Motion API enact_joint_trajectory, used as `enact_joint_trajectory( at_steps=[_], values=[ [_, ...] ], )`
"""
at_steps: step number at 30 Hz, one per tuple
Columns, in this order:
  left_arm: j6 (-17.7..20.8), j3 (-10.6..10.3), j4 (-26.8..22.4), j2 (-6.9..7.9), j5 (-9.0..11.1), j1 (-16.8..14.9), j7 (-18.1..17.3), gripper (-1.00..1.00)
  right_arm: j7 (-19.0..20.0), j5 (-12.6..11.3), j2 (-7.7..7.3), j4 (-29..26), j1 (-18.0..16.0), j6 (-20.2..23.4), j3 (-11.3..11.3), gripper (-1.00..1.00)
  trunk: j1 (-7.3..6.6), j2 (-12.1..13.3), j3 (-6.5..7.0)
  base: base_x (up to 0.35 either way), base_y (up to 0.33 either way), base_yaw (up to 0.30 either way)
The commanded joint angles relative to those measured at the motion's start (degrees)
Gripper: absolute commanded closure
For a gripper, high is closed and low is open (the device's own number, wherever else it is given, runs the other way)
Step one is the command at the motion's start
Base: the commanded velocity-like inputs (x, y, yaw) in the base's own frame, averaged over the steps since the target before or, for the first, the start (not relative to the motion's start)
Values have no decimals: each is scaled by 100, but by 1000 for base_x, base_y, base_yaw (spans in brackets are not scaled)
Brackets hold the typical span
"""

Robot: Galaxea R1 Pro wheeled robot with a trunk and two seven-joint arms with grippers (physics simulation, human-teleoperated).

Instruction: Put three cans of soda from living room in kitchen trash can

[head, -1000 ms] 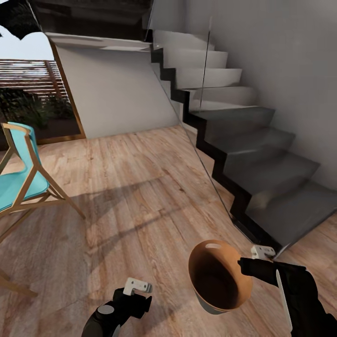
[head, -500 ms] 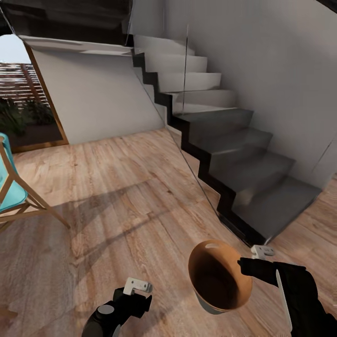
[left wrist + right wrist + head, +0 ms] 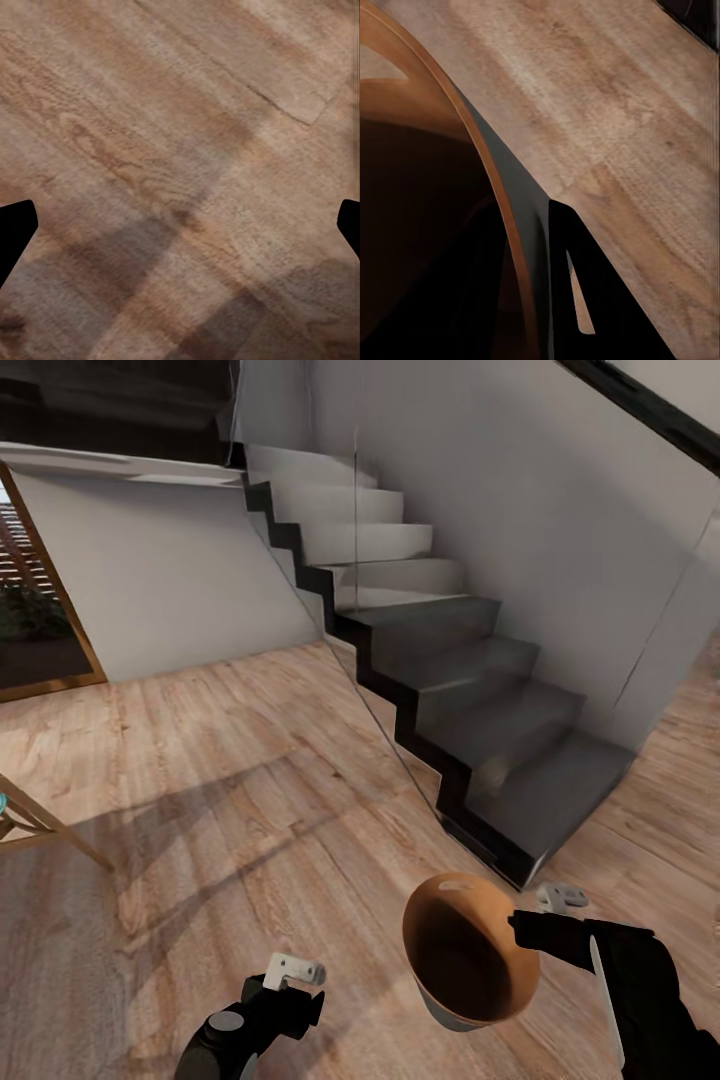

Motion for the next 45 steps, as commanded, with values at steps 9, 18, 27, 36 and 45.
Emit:
enact_joint_trajectory(
  at_steps=[9, 18, 27, 36, 45],
  values=[
    [-7, 0, 36, 0, 1, 2, 1, -100, 7, -132, 0, 1, -1, 30, 3, 100, 0, 0, 62, 0, 0, -204],
    [-59, 0, 77, 8, -3, 0, 26, -100, 7, -132, 0, -1, -1, 39, -6, 100, 0, 0, 124, 0, 0, -204],
    [-78, 0, 78, 1, 18, 1, 8, -100, 7, -132, -8, -1, -1, 39, -7, 100, 0, 0, 185, 0, 0, -202],
    [-83, 0, 83, 5, 22, 3, 15, -100, 7, -132, -6, -1, -1, 39, -4, 100, 0, 0, 247, 0, 0, -195],
    [-90, 0, 147, 1, 34, 0, 1, -100, 7, -132, -8, -1, -1, 40, -7, 100, 0, 0, 308, 0, 0, -169]
  ],
)
